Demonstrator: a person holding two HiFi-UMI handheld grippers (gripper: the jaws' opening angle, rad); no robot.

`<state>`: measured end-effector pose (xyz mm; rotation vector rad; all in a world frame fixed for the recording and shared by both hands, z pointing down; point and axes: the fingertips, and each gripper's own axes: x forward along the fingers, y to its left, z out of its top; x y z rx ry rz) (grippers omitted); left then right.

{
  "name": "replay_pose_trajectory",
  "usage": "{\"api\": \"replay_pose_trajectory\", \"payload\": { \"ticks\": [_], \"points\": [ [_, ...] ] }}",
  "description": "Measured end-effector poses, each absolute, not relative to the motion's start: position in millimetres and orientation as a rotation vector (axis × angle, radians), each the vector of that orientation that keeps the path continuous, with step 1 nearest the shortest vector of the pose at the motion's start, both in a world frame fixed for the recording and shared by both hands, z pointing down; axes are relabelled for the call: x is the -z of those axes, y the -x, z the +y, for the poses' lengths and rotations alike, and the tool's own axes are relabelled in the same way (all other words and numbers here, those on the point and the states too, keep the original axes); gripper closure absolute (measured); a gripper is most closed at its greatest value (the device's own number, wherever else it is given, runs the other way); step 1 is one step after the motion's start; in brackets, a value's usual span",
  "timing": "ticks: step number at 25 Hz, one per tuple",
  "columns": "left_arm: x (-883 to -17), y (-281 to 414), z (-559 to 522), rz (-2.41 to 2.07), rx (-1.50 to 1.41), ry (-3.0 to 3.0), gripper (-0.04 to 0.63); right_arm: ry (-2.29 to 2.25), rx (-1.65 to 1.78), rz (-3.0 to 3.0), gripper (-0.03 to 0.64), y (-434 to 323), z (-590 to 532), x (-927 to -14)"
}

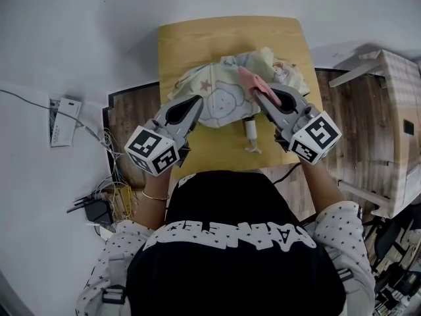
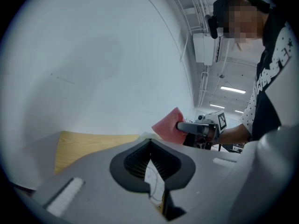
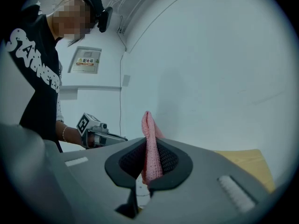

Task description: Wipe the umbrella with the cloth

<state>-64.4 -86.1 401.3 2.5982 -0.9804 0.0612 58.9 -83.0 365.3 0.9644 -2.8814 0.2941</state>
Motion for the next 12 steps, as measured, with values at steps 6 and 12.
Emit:
{"api": "replay_pose_trajectory", "payload": {
  "ticks": [6,12],
  "points": [
    [-400.6,65.9,-86.1,-0.987,-0.063,-2.596,0.594,-0.958,-0.295,-2.892,0.588,-56.3,-83.6,-363.3],
    [-400.4,68.3,-85.7,-0.986,-0.057,-2.594,0.594,-0.955,-0.295,-2.891,0.588,-52.8,-82.3,-364.3]
  ]
}}
